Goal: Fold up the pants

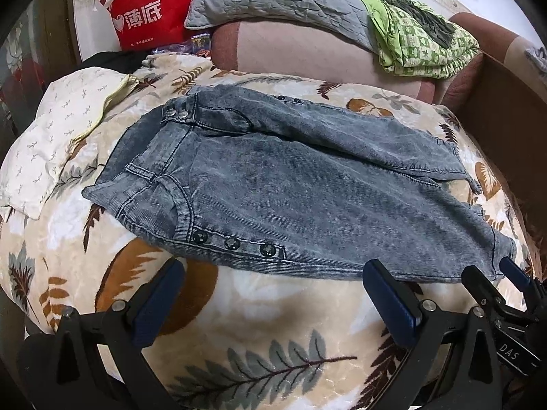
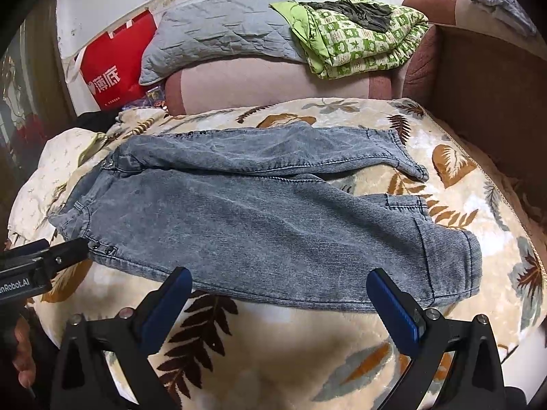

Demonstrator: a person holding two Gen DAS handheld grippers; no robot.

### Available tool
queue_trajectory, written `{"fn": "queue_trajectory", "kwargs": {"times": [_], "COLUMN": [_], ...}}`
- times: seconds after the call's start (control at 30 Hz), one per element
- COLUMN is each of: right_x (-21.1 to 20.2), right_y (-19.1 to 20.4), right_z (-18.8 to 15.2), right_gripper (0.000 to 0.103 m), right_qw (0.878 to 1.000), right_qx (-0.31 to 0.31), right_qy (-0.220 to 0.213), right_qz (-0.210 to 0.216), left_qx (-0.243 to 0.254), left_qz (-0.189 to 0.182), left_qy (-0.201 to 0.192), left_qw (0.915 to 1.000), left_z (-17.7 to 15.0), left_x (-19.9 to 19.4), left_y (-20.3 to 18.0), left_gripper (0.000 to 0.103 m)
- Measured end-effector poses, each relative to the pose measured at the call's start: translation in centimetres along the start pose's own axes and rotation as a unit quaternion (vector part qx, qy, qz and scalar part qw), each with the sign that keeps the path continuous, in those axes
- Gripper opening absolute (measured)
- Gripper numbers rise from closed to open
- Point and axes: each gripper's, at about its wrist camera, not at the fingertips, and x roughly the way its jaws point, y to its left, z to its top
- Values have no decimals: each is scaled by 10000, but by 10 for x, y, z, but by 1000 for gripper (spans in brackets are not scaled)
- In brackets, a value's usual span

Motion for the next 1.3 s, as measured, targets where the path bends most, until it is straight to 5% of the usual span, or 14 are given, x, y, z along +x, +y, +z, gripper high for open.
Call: {"fn": "queue_trajectory", "kwargs": {"times": [1.3], "right_x": [10], "right_y": [-1], "right_z": [-8], "right_gripper": [103], "right_qw": [9999], "right_qx": [14], "right_qy": [147], "right_qz": [-6], "left_qx": [213], "left_qz": [118], "left_qy": [-68], "left_qw": [9997], "left_z": [-5], "left_x": [2], "left_y": [-8], "left_gripper": [103]}}
